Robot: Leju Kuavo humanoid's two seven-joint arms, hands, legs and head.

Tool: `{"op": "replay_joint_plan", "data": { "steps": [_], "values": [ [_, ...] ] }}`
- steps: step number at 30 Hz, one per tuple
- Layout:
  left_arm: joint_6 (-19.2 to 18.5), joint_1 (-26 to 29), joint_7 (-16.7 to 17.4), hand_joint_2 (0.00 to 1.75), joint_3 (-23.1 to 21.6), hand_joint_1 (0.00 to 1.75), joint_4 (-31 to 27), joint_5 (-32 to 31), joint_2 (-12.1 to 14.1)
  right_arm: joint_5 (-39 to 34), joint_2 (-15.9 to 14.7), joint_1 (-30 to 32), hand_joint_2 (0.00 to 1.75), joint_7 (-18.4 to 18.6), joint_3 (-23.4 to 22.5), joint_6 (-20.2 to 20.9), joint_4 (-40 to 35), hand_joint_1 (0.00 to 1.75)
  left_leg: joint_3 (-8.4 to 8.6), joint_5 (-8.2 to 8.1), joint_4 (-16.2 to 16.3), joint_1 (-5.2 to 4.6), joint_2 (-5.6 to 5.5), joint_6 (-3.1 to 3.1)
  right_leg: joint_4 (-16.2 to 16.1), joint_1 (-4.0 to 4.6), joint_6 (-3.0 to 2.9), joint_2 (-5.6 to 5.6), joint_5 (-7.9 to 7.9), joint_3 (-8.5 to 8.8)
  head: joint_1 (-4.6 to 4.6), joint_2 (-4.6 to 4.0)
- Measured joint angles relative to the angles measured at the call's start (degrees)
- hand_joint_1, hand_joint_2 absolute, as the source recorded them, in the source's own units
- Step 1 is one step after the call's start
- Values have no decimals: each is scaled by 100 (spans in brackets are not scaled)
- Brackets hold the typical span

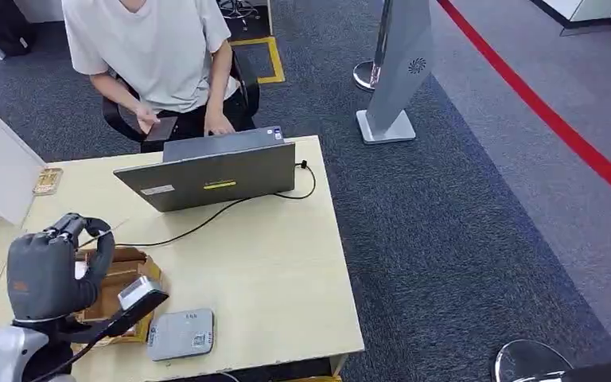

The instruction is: Pass the card to the sensor for recognition and then transmit it.

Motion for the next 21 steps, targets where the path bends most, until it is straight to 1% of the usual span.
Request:
{"op": "replay_joint_plan", "data": {
  "steps": [3, 5, 7, 9, 10, 12, 13, 16, 17, 21],
  "values": [
    [-328, 90, 125, 175, -118, 175, 0, 85, -112, 375, 0, 128, 175, 202, -270, 0, -59, 0, -6, 0, 0, 2, -6, 0, 0, 1, 5, -7, -3, 0, 4, 0],
    [-345, 218, 122, 175, -168, 175, 4, 122, -127, 510, 0, 192, 175, 254, -405, 0, -66, 0, -2, 0, 0, 0, 2, 0, 0, 1, 5, 2, -3, -2, -2, 0],
    [-648, 233, 270, 175, -201, 175, 9, 188, -196, 747, 0, 290, 175, 432, -573, 0, -137, 0, -7, 0, 0, 2, -6, 1, 0, 1, 5, -8, -3, 0, 2, 0],
    [-962, 328, 420, 175, -216, 175, 9, 175, -265, 1329, 0, 415, 175, 801, -830, 0, -228, 0, -6, 0, 0, 0, -8, 0, 0, 1, 5, -11, -3, 1, 0, 0],
    [-1036, 429, 431, 175, -247, 175, 9, 175, -291, 1790, 26, 530, 175, 1053, -1044, 0, -317, 0, -4, -1, 0, 0, -4, 0, 0, 1, 5, -6, -4, 0, -2, 0],
    [-1163, 562, 463, 175, -293, 175, 35, 179, -317, 2454, 59, 754, 175, 1468, -1470, 0, -513, 0, -7, -1, 0, 0, -6, 1, 0, 1, 5, -6, -4, -2, 2, 0],
    [-1174, 622, 463, 175, -310, 175, 50, 192, -317, 2662, 81, 851, 175, 1599, -1645, 0, -588, 0, -7, -1, 0, 0, -6, 1, 0, 1, 7, -6, -6, -2, -2, 0],
    [-1187, 769, 417, 175, -374, 175, 105, 208, -308, 3002, 136, 1084, 175, 1795, -2119, 0, -802, 0, -8, -2, -1, 1, -6, 1, 0, 1, 7, -5, -7, -3, 0, 0],
    [-1254, 806, 413, 175, -391, 175, 114, 214, -306, 3063, 149, 1133, 175, 1843, -2240, 0, -852, 0, -8, -2, -1, 1, -6, 1, 0, 1, 7, -5, -7, -3, 0, 0],
    [-1357, 929, 407, 175, -487, 175, 129, 227, -249, 3210, 221, 1285, 175, 1902, -2578, 0, -999, 0, -8, -2, -1, 1, -6, 1, 0, 1, 8, -7, -7, -3, 0, 0]
  ]
}}
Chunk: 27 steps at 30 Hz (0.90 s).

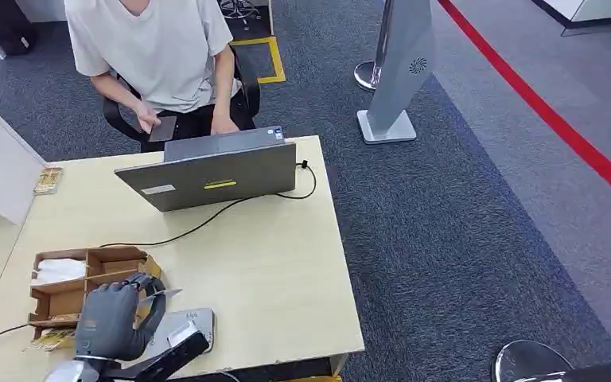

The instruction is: Pass the card to the sensor for recognition and then transmit it.

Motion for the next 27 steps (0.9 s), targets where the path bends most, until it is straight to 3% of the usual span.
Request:
{"op": "replay_joint_plan", "data": {
  "steps": [11, 15, 24, 27],
  "values": [
    [-98, 165, 362, 175, -153, 175, 17, 72, 98, 343, 103, 153, 175, 210, -450, 20, -194, 0, 2, 1, 0, 0, 0, 0, 0, 0, 0, 1, 1, 1, 0, 0],
    [-22, 174, 557, 175, -155, 175, 125, 61, 96, 426, 129, 169, 175, 251, -511, 37, -203, 0, 1, 1, 0, 0, 0, 0, 0, 0, 0, 0, 0, 1, 0, 0],
    [0, 173, 577, 175, -155, 175, 144, 55, 94, 426, 136, 170, 175, 258, -518, 37, -205, 0, 1, 1, 0, 0, 0, 0, 0, 0, 0, 0, 0, 1, -2, 0],
    [151, 174, 798, 175, -155, 175, 455, 20, 15, 557, 155, 197, 175, 343, -588, 52, -207, 0, 1, 0, 0, 0, 0, 0, 0, 0, 0, 0, 0, 1, 0, 0]
  ]
}}
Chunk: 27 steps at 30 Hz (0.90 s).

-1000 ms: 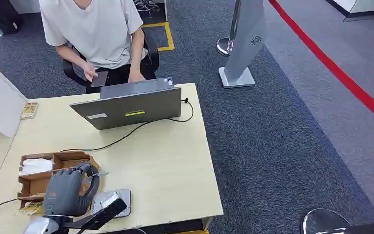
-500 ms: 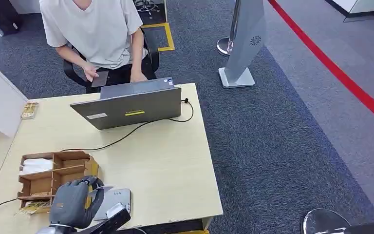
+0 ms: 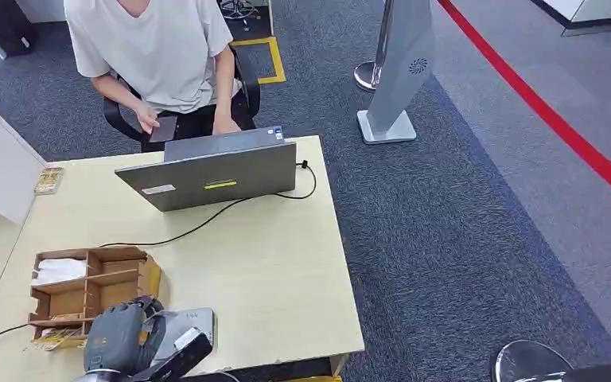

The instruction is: Pass the card to the sensor for recognition and then transmit it.

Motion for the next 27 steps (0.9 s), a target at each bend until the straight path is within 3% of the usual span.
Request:
{"op": "replay_joint_plan", "data": {
  "steps": [11, 20, 23, 25, 27],
  "values": [
    [92, 50, 37, 175, -50, 175, 509, 361, -111, 175, 31, -1, 175, 103, -20, 109, 4, 0, 0, 0, 0, 0, 0, 0, 0, 0, 0, 0, 0, 0, 0, 0],
    [225, 44, -79, 175, -197, 175, 522, 383, -18, 247, 44, 6, 175, 101, -28, 160, 35, 0, 1, 0, 0, 1, 0, 0, 0, 0, 0, 0, 0, 0, -2, 0],
    [598, 41, -269, 175, -192, 175, 251, 45, 33, 278, 44, 64, 175, 133, -48, 83, 2, 0, 1, 1, 0, 1, -1, -1, 0, 0, 0, -3, 0, 0, 0, 0],
    [1317, 39, -593, 175, -138, 175, 16, -386, 5, 262, 44, 106, 175, 83, -50, 63, -11, 0, 0, 1, 0, 1, -1, -1, 1, 1, 0, -2, 0, 0, 0, 0],
    [1714, 21, -827, 175, -41, 175, -259, -674, -59, 262, 42, 142, 175, 63, -50, 28, -50, 0, 0, 1, 0, 0, -1, -1, 1, 1, 0, -2, 0, 1, 2, 0]
  ]
}}
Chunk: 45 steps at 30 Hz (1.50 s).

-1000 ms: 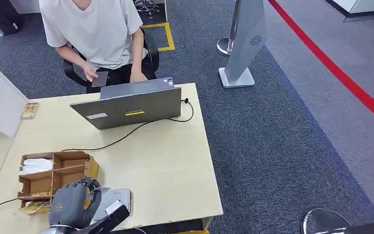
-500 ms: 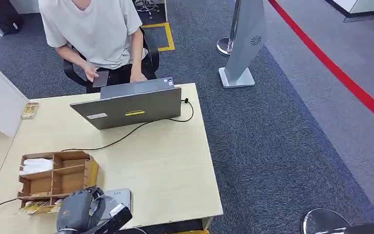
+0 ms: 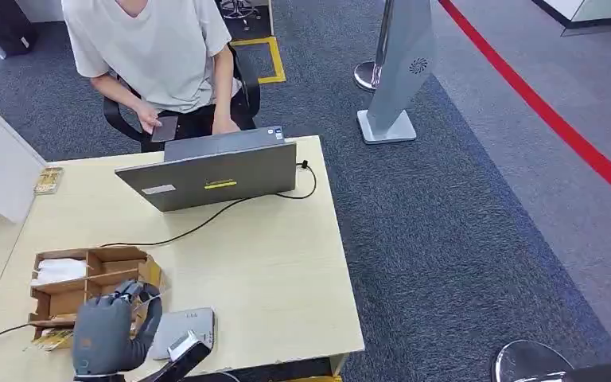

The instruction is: Pass the card to the sensor for recognition and then transmit it.

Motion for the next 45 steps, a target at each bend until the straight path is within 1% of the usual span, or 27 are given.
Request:
{"op": "replay_joint_plan", "data": {
  "steps": [1, 2, 3, 4, 5, 7, 9, 10, 11, 12, 14, 15, 17, 18, 20, 22, 25, 30, 31, 34, 37, 40, 44, 45],
  "values": [
    [177, -9, -120, 175, 74, 175, -157, -96, -26, 0, 0, 8, 175, -18, 2, -15, -2, 0, 1, 0, 0, 0, 1, 0, 0, 0, 0, 1, 0, 0, -2, 0],
    [437, -27, -249, 175, 142, 175, -264, -144, -33, -50, 0, 19, 175, -77, 15, -4, 0, 0, 1, 0, 0, -1, 1, 0, 0, 0, 0, 1, 0, -1, -2, 0],
    [769, -71, -383, 175, 237, 175, -355, -107, -33, -144, 0, 25, 175, -198, 31, 43, 9, 0, 1, 0, 0, 0, 1, 0, 0, 0, 0, 2, 0, -2, -2, 0],
    [1001, -176, -470, 175, 324, 175, -430, -19, -33, -206, 0, 22, 175, -267, 42, 86, 20, 0, 0, 0, 0, 1, 0, 0, 0, 0, 0, -2, 0, -2, -4, 0],
    [1066, -343, -530, 175, 414, 175, -499, 97, -33, -249, 0, -12, 175, -308, 52, 105, 48, 0, -3, 2, 0, 1, -6, 1, 0, 0, 0, -11, 0, 0, -2, 0],
    [1033, -656, -645, 175, 584, 175, -583, 191, -33, -332, 0, -149, 175, -343, 109, 155, 140, 0, -2, 7, 0, 1, -8, 7, 0, 0, -1, -14, 2, 2, -2, 0],
    [1094, -802, -749, 175, 767, 175, -592, 83, -15, -431, 0, -252, 175, -514, 199, 269, 276, 0, 11, 7, -1, 1, 4, 5, 0, 0, -4, 0, 5, 1, -11, -2],
    [1079, -915, -743, 175, 844, 175, -561, 44, 9, -505, 0, -295, 175, -590, 247, 333, 368, 0, 5, 10, -1, 4, 3, 6, 0, 3, -6, 1, 9, -5, -11, 0],
    [1022, -1205, -699, 175, 999, 175, -440, -35, 68, -621, 0, -395, 175, -708, 350, 446, 565, 0, -8, 26, 0, 9, -5, 3, 0, 7, 0, -11, 16, -7, -2, 0],
    [991, -1411, -664, 175, 1124, 175, -355, -48, 123, -684, 2, -477, 175, -794, 427, 527, 698, 0, -10, 31, 0, 7, -10, 0, 1, 7, -9, -15, 24, -8, 15, 0],
    [880, -1856, -516, 175, 1378, 175, -27, -189, 253, -872, 24, -671, 175, -1009, 572, 712, 990, 0, -7, 34, -1, 9, -6, -3, 3, 7, -13, -10, 28, -9, 2, 0],
    [810, -2160, -463, 175, 1504, 175, 295, -253, 368, -990, 61, -808, 175, -1163, 669, 851, 1214, 0, -9, 45, -1, 17, -6, -10, 3, 14, -17, -9, 33, -11, 7, -2],
    [659, -2534, -386, 175, 1648, 175, 797, -266, 516, -1152, 114, -978, 175, -1294, 844, 977, 1539, 0, -10, 50, -1, 17, -2, -17, 5, 14, -28, -6, 44, -17, -2, 0],
    [576, -2724, -318, 175, 1678, 175, 974, -301, 569, -1178, 133, -1048, 175, -1329, 901, 1001, 1638, 0, -10, 52, -1, 19, -2, -18, 6, 15, -28, -5, 45, -16, -7, 0],
    [330, -3059, -129, 175, 1689, 175, 1518, -434, 745, -1259, 188, -1197, 175, -1368, 1064, 1069, 1903, 0, -11, 54, -1, 22, 1, -18, 9, 18, -32, -3, 48, -18, 0, 0],
    [250, -3270, -67, 175, 1691, 175, 1848, -450, 862, -1303, 216, -1287, 175, -1390, 1152, 1091, 2037, 0, -11, 54, -1, 22, 3, -19, 12, 18, -32, 3, 48, -20, -2, 0],
    [246, -3496, -13, 175, 1694, 175, 2307, -441, 1004, -1399, 247, -1378, 175, -1416, 1277, 1089, 2210, 0, -11, 54, -1, 22, 2, -19, 12, 18, -32, 4, 48, -20, -2, 0],
    [255, -3597, 68, 175, 1694, 175, 2588, -319, 1119, -1578, 275, -1424, 175, -1462, 1440, 1004, 2365, 0, -20, 51, -1, 21, 2, -20, 11, 17, -32, 5, 47, -27, -2, 0],
    [255, -3598, 68, 175, 1694, 0, 2600, -299, 1124, -1613, 275, -1426, 175, -1473, 1462, 992, 2374, 0, -22, 51, -1, 21, 2, -20, 11, 17, -32, 5, 47, -27, -4, 0],
    [251, -3595, 62, 175, 1694, 0, 2630, -167, 1152, -1742, 278, -1440, 175, -1521, 1543, 933, 2400, 0, -30, 51, -1, 21, 2, -19, 11, 17, -31, 4, 47, -35, -2, 0],
    [268, -3576, -22, 175, 1694, 0, 2619, 97, 1148, -1871, 278, -1465, 175, -1572, 1644, 861, 2420, 0, -29, 52, -1, 21, 2, -20, 11, 17, -31, 4, 47, -34, -2, -2],
    [312, -3433, -76, 175, 1694, 0, 2448, 200, 1126, -1928, 278, -1475, 175, -1591, 1712, 769, 2417, 0, -29, 52, -1, 21, 2, -20, 11, 17, -31, 5, 47, -34, -2, 0],
    [445, -3039, -227, 175, 1694, 0, 1919, 451, 1082, -2114, 260, -1425, 175, -1602, 1768, 518, 2325, 0, -30, 49, -1, 19, 3, -19, 11, 16, -31, 6, 46, -35, -7, 0],
    [428, -2831, -284, 175, 1691, 0, 1626, 473, 1064, -2162, 223, -1385, 175, -1554, 1795, 351, 2207, 0, -30, 45, -1, 19, 5, -18, 10, 16, -29, 9, 45, -35, -2, 0]
  ]
}}
